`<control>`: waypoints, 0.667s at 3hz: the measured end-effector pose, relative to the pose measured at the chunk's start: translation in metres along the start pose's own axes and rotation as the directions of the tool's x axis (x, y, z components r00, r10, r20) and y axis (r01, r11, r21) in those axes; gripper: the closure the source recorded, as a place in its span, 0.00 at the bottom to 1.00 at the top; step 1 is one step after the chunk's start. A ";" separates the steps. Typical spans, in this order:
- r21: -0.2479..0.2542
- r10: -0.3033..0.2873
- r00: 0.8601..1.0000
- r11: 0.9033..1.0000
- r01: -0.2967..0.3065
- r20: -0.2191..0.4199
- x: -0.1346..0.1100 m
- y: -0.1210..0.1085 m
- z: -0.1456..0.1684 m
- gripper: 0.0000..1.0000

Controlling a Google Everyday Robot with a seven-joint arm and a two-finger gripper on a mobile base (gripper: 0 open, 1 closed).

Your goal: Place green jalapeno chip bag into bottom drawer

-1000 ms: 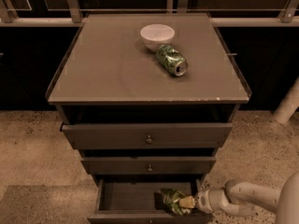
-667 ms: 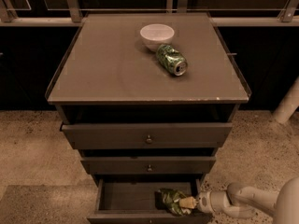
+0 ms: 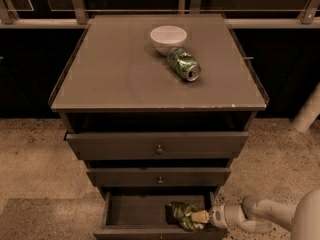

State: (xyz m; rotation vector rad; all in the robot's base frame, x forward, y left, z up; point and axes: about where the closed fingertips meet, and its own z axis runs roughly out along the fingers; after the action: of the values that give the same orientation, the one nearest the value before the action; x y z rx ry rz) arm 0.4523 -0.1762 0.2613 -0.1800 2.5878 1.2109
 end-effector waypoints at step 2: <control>0.000 0.000 1.000 1.000 0.000 0.000 0.000 0.000 0.000 0.13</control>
Offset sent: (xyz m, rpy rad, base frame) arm 0.0000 0.0000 0.0000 0.0000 0.0000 0.0000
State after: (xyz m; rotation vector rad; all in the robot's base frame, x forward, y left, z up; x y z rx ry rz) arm 0.4523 -0.1762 0.2613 -0.1800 2.5878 1.2110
